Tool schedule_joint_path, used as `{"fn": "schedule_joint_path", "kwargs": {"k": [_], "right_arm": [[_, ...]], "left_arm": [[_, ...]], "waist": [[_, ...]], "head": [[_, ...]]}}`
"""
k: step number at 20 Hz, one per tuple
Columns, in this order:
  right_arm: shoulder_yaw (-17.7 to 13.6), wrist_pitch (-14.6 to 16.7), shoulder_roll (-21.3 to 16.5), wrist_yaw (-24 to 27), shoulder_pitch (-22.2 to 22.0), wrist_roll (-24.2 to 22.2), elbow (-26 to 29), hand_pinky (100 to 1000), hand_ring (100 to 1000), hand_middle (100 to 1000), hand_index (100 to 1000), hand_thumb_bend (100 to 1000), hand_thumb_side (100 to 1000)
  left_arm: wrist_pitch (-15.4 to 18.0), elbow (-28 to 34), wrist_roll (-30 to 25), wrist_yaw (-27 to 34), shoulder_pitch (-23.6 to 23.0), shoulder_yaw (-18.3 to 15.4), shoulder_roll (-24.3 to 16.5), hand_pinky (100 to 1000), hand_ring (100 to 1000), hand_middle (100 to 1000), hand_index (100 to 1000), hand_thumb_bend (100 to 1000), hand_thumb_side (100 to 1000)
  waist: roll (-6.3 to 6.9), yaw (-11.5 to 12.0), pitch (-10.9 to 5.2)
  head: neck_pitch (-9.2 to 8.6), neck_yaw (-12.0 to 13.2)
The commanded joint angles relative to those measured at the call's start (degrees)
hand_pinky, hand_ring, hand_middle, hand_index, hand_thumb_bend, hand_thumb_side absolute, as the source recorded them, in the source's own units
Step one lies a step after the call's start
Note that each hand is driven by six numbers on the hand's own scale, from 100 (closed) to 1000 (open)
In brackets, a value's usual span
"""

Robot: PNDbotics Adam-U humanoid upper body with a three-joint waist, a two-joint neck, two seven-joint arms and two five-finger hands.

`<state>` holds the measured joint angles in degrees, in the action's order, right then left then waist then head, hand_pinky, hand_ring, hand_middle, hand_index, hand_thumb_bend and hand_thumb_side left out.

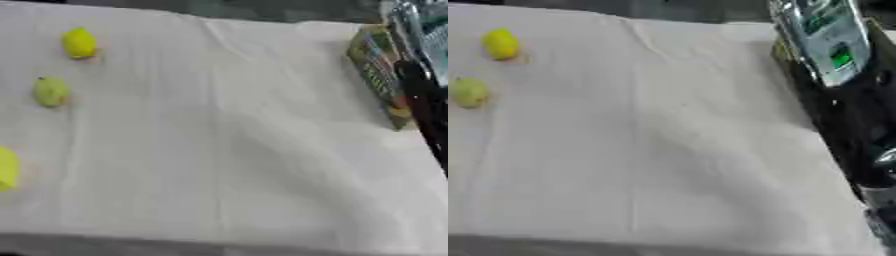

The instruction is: Pick up the objects with one hand, pass them to the other hand, and then place them into the box on the other side of the table.

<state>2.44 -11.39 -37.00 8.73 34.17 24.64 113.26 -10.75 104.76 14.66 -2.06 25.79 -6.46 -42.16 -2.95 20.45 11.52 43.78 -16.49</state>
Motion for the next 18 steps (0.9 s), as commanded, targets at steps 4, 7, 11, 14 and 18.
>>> {"fn": "schedule_joint_path", "kwargs": {"k": [4,7,11,14,18], "right_arm": [[0.0,-0.1,-0.9,0.7,0.0,1.5,0.8,862,861,859,787,419,413],[0.0,-0.1,-0.9,0.8,0.0,1.3,0.8,863,861,859,787,420,413],[0.1,-0.2,-1.0,0.7,-0.1,0.8,0.9,863,863,861,786,422,413],[0.2,-0.5,-1.0,0.8,-0.1,0.8,0.9,862,861,862,786,424,413],[0.3,-0.8,-0.9,0.9,0.0,0.8,1.0,862,861,864,785,421,414]], "left_arm": [[2.8,-1.3,7.5,2.7,0.1,2.9,-3.2,663,681,690,849,238,595],[2.9,-1.3,7.6,2.6,-0.1,2.9,-3.3,663,681,689,847,234,591],[3.0,-1.3,7.5,2.3,-0.3,2.9,-3.7,665,683,691,849,236,591],[2.7,-1.4,6.4,2.0,0.0,3.4,-4.4,673,693,704,858,247,500],[0.6,-2.1,-1.8,-0.6,0.8,5.3,-7.2,694,706,705,863,279,381]], "waist": [[0.42,-0.3,-0.36],[0.61,-0.6,-0.38],[0.85,-0.9,-0.41],[0.97,-1.0,-0.47],[1.12,-1.1,-0.53]], "head": [[0.33,0.9],[0.33,1.3],[0.33,1.5],[0.33,0.9],[0.33,1.7]]}}
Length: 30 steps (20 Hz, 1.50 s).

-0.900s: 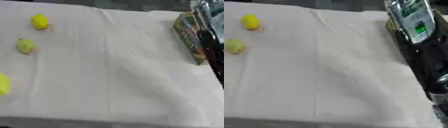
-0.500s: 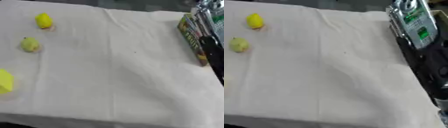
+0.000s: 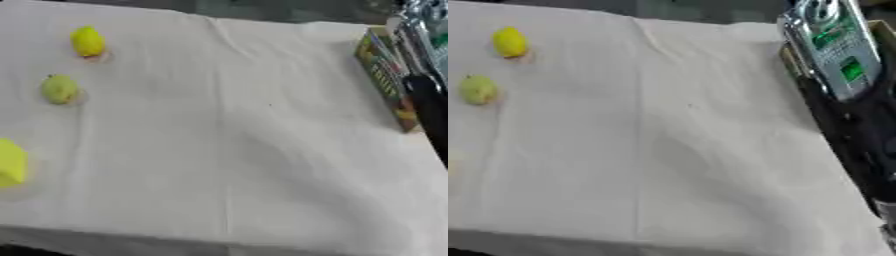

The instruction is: Pick up the objects with one hand, pass them to the other hand, and then place them into the box on the other side of the table.

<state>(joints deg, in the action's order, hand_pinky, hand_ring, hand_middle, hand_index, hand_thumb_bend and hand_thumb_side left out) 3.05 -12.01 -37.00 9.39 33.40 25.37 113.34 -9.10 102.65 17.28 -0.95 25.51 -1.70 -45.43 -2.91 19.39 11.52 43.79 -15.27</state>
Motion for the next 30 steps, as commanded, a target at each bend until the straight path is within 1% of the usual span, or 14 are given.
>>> {"fn": "schedule_joint_path", "kwargs": {"k": [1,3,6,8,11,13,16,18,22,26,28,30], "right_arm": [[-0.3,-0.3,-0.9,0.4,0.9,0.3,0.9,861,860,863,785,421,415],[-0.3,-0.3,-0.9,0.4,0.9,0.5,0.9,861,860,862,784,420,414],[-0.2,-0.5,-1.0,0.5,0.9,0.6,0.8,861,859,861,784,421,414],[-0.2,-0.5,-1.0,0.5,0.8,0.6,0.8,861,858,861,783,422,414],[-0.1,-0.7,-1.1,0.5,0.7,0.4,0.7,860,858,860,782,422,414],[0.0,-0.8,-1.0,0.5,0.7,0.4,0.7,860,858,860,782,423,414],[0.2,-0.9,-1.1,0.4,0.7,0.1,0.8,860,857,860,782,422,414],[0.2,-1.0,-1.0,0.4,0.8,0.0,0.8,860,857,859,781,422,412],[0.5,-1.2,-0.9,0.4,1.1,-0.2,0.8,860,857,858,780,422,413],[0.6,-1.3,-1.0,0.3,1.0,-0.2,0.7,860,856,858,779,422,414],[0.7,-1.4,-1.1,0.3,0.9,-0.2,0.7,860,856,858,778,422,414],[0.7,-1.5,-1.2,0.3,0.9,-0.2,0.7,860,856,858,778,423,414]], "left_arm": [[-1.8,-0.2,-7.7,-2.7,1.2,1.2,-5.1,703,714,711,864,306,342],[-3.2,-0.8,-14.5,-4.9,1.2,2.6,-7.5,721,730,727,870,360,343],[-4.7,-1.6,-23.9,-7.5,1.4,3.9,-10.2,733,740,738,871,398,342],[-5.2,-2.1,-27.5,-8.5,1.6,4.2,-11.2,740,745,743,872,417,339],[-5.5,-2.6,-31.4,-9.5,1.9,4.6,-12.2,750,755,751,874,445,351],[-4.4,-2.2,-33.3,-10.9,2.2,4.2,-12.5,752,756,749,867,488,332],[-2.4,-1.6,-35.7,-12.8,2.1,3.4,-13.2,761,762,754,867,501,323],[-1.7,-1.7,-37.9,-13.6,2.0,3.1,-13.8,769,768,759,862,507,309],[-1.1,-1.4,-42.0,-15.9,1.6,2.2,-14.8,782,781,769,865,535,270],[-0.5,-1.1,-46.6,-17.2,0.7,3.0,-16.6,807,805,789,872,581,172],[0.0,-1.0,-49.9,-18.2,0.3,3.9,-17.8,823,820,793,877,610,160],[0.6,-1.1,-53.7,-18.9,0.1,4.8,-19.0,842,835,799,869,638,181]], "waist": [[1.17,-0.1,-0.54],[1.35,-0.1,-0.57],[1.64,0.0,-0.73],[1.79,0.0,-0.88],[2.00,0.0,-1.11],[2.12,0.0,-1.23],[2.25,0.1,-1.29],[2.36,0.2,-1.33],[2.41,0.3,-1.31],[2.37,0.3,-1.20],[2.31,0.3,-1.10],[2.26,0.3,-1.00]], "head": [[0.33,1.3],[0.33,3.1],[0.33,5.5],[0.33,6.5],[0.33,8.2],[0.33,8.7],[0.33,8.9],[0.33,8.7],[0.33,7.3],[0.33,5.6],[0.33,5.3],[0.33,5.3]]}}
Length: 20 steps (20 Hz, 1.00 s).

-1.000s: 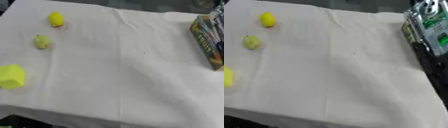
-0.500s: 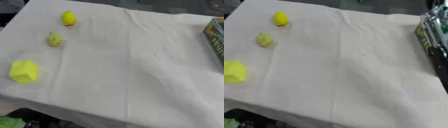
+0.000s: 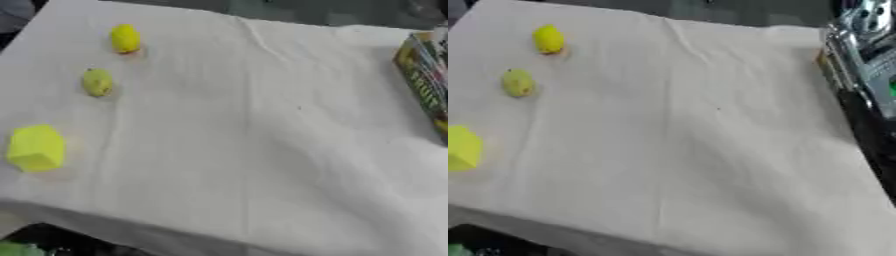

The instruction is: Pick up the objects with one hand, pass them to the other hand, and then place them into the box on the other side of the table.

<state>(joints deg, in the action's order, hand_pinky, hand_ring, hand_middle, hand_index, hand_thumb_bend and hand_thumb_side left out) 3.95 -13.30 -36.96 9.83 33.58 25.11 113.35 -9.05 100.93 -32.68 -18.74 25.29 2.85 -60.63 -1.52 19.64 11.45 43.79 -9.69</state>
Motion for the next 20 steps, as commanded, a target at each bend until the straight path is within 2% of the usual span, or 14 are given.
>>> {"fn": "schedule_joint_path", "kwargs": {"k": [1,4,8,13,20], "right_arm": [[-0.2,-0.3,-1.3,-0.2,0.7,0.0,0.7,860,856,858,778,423,414],[-0.2,-0.5,-1.4,-0.2,0.6,0.0,0.6,859,856,858,777,423,413],[-0.2,-0.6,-1.3,-0.2,0.5,0.1,0.6,858,855,857,776,423,414],[-0.3,-0.6,-1.3,-0.1,0.2,0.4,0.6,858,853,855,775,424,415],[-0.1,-0.5,-0.9,0.1,0.3,0.7,0.5,857,849,851,773,419,414]], "left_arm": [[0.8,0.4,-5.7,-1.4,0.4,0.7,-4.4,847,838,800,866,644,192],[1.3,-0.5,-11.6,-1.6,0.9,2.0,-5.5,861,851,806,857,663,238],[1.2,-3.1,-16.3,-3.9,1.6,4.0,-5.7,869,859,811,849,679,236],[1.2,-9.4,-17.7,-5.1,3.1,6.4,-3.8,864,855,809,837,671,228],[3.7,-14.1,-19.2,-3.9,4.5,9.9,-1.5,863,846,801,831,679,278]], "waist": [[0.84,0.0,-0.87],[0.81,0.0,-0.71],[0.79,-0.3,-0.55],[0.54,-0.9,-0.28],[0.35,-1.2,-0.04]], "head": [[0.32,-0.1],[0.32,0.4],[0.32,1.9],[0.32,3.3],[0.32,4.5]]}}
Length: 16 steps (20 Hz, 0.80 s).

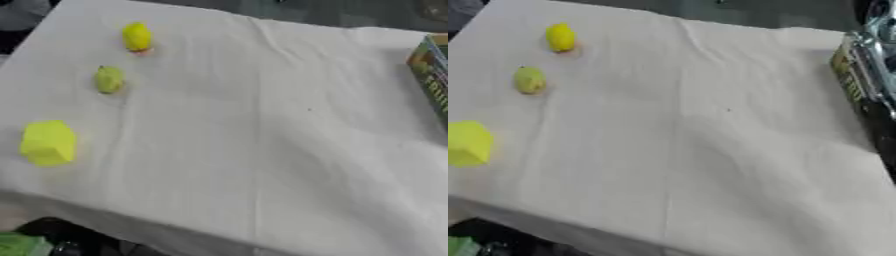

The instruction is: Pick up the objects with one hand, pass them to the other hand, and then place them into the box on the other side of the table.

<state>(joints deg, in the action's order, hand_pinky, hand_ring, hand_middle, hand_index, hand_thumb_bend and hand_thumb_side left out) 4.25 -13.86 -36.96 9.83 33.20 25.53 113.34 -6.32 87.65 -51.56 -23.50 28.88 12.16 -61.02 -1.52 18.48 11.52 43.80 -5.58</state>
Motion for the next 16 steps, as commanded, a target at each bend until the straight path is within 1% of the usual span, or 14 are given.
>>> {"fn": "schedule_joint_path", "kwargs": {"k": [1,3,4,6,7,8,11,16], "right_arm": [[-0.4,0.1,-0.9,0.2,0.7,0.2,0.5,858,849,851,773,417,414],[-0.4,0.2,-0.8,0.2,0.7,0.2,0.4,859,848,850,773,412,416],[-0.3,0.2,-0.7,0.3,0.7,0.1,0.4,859,847,849,773,410,413],[-0.2,0.2,-0.6,0.2,0.7,-0.2,0.2,860,841,843,772,406,412],[-0.2,0.2,-0.5,0.2,0.7,-0.3,0.1,860,840,841,772,402,418],[-0.2,0.3,-0.5,0.2,0.7,-0.3,0.0,860,840,841,772,407,414],[-0.3,0.4,-0.4,0.2,0.6,-0.3,0.0,860,840,841,773,409,415],[-0.3,0.3,-0.3,0.4,0.7,-0.4,0.0,861,839,840,773,409,415]], "left_arm": [[1.4,-1.2,-0.4,1.2,0.9,1.2,-0.9,865,848,803,831,690,279],[2.2,-1.9,-0.4,1.2,0.8,2.4,-0.7,869,851,799,831,705,279],[2.5,-2.3,-0.4,0.7,0.8,3.0,-0.6,871,849,782,827,716,274],[3.1,-3.2,-0.4,-1.9,1.0,3.8,-0.1,880,849,766,820,740,260],[3.4,-3.8,-0.4,-3.2,1.1,4.0,0.4,882,852,775,826,712,237],[3.6,-4.5,-0.4,-4.6,1.4,4.0,0.9,884,854,779,827,748,236],[4.1,-6.6,-0.4,-7.7,2.3,3.7,2.8,882,857,789,832,747,224],[4.6,-7.8,0.6,-9.2,3.5,3.0,5.3,867,849,793,842,745,187]], "waist": [[0.31,-0.1,-0.09],[0.27,-0.2,-0.04],[0.25,-0.2,-0.02],[0.21,-0.3,0.01],[0.16,-0.4,0.03],[0.07,-0.4,0.04],[-0.31,-0.5,0.05],[-0.69,-0.4,0.04]], "head": [[0.32,0.4],[0.32,0.6],[0.32,0.7],[0.32,1.3],[0.32,1.6],[0.32,1.7],[0.32,1.7],[0.32,0.9]]}}
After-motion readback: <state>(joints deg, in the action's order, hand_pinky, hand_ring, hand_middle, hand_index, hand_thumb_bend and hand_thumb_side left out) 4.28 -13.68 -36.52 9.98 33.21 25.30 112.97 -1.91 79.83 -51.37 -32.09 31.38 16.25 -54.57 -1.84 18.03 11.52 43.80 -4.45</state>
